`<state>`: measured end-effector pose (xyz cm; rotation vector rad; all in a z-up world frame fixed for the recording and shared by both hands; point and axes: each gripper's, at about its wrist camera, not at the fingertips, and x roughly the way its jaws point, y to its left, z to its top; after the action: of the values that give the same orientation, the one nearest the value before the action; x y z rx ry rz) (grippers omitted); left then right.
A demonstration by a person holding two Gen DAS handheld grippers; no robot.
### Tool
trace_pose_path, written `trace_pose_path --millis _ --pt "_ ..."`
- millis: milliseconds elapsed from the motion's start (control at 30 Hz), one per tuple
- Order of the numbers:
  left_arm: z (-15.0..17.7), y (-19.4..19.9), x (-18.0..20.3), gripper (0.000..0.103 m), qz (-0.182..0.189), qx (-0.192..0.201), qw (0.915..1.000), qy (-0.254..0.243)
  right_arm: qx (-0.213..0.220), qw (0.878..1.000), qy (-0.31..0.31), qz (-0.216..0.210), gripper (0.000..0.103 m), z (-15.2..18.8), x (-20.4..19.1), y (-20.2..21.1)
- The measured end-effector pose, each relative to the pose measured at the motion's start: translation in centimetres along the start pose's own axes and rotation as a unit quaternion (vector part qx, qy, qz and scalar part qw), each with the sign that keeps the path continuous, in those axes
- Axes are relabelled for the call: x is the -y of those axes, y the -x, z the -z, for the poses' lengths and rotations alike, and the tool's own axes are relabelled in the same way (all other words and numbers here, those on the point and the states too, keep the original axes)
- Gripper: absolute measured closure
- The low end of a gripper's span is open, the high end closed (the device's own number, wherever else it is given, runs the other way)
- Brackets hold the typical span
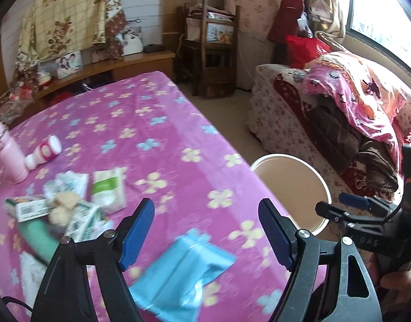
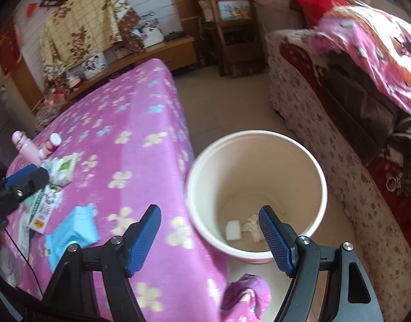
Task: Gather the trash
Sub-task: 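Return to the table and grasp the white sachet with the left gripper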
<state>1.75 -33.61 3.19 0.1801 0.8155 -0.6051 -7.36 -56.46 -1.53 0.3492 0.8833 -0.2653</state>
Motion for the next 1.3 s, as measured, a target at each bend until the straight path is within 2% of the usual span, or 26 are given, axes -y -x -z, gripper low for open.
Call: trace_pose_path --millis 400,633,900,1100,1300 --pt "4.6 4.3 -9.5 0.023 -0.046 -0.01 0.9983 0.033 -0.034 0.995 0.067 -0.067 0.025 0.8 -11.3 -1.3" --pt "7.7 6.0 -14.6 0.023 -0.056 -0.016 0.9962 0.064 -0.061 0.99 0.09 -0.09 0.025 2.3 -14.6 -2.4" --pt "11.1 7.9 -19.9 0.023 -0.096 -0.014 0.9919 0.083 -0.068 0.987 0.101 -0.1 0.025 2.7 -17.0 -2.7" --pt "12.8 8.5 -22.1 0.023 -0.115 -0.012 0.9886 0.096 -0.063 0.986 0.11 -0.105 0.025 2.9 -19.0 -2.5" --pt "13.6 7.9 -22.5 0.023 -0.115 -0.019 0.9881 0.1 -0.069 0.984 0.12 -0.112 0.025 3.4 -21.2 -2.9"
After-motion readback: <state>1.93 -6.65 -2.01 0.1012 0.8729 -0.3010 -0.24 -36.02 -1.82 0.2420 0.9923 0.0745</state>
